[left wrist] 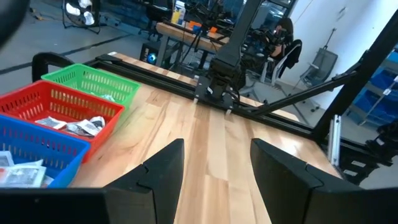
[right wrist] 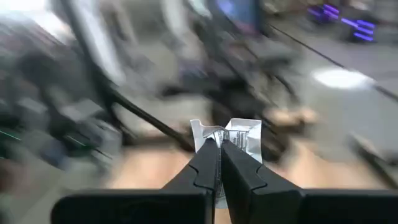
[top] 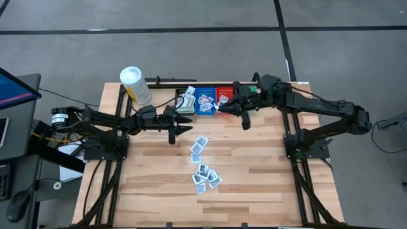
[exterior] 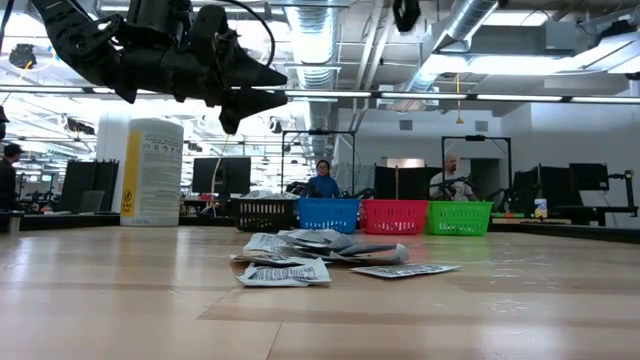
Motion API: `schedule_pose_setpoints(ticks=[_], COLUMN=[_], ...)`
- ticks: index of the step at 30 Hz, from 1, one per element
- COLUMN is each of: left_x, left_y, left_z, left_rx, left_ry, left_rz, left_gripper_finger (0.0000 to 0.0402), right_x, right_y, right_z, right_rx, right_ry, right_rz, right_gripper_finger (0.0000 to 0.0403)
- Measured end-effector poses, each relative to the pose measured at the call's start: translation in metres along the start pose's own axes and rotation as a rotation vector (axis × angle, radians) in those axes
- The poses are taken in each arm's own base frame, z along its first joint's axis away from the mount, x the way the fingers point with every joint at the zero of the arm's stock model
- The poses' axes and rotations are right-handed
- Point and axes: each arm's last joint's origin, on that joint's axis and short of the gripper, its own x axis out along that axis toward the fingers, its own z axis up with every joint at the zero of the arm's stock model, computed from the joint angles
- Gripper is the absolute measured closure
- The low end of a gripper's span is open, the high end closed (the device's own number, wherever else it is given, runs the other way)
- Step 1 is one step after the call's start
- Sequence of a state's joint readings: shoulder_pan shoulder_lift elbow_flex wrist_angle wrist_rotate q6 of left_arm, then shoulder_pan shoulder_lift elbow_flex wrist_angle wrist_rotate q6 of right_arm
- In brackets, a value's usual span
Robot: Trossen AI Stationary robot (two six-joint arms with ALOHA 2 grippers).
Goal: Pick & Place First Aid Supplies
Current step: Put the gray towelette pack in the red bin
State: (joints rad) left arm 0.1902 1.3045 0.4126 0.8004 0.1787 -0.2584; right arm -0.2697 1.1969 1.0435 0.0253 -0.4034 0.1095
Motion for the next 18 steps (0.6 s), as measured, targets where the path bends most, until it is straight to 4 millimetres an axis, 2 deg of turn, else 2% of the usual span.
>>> schedule_pose_setpoints(ticks=[4, 7, 13, 18], left_x=[0.0, -0.001, -0.002, -0.002], left_y=[0.001, 0.004, 0.01, 0.011], left_z=[0.0, 0.001, 0.003, 0.002], left_rx=[0.043, 0.063, 0.061, 0.06], left_ry=[-0.006, -0.011, -0.025, -0.025], left_rz=[0.022, 0.046, 0.106, 0.135], left_gripper_finger=[0.0215, 0.0215, 0.0215, 0.0215], right_x=[0.0, 0.004, 0.023, 0.035], right_y=[-0.012, -0.023, -0.049, -0.082], right_z=[-0.024, -0.041, -0.069, -0.096], right_rx=[-0.1, -0.107, -0.065, -0.015], right_ry=[0.228, 0.375, 0.506, 0.609], right_rz=[-0.281, -0.445, -0.483, -0.535], right_gripper_finger=[0.0395, 0.0394, 0.0395, 0.0395])
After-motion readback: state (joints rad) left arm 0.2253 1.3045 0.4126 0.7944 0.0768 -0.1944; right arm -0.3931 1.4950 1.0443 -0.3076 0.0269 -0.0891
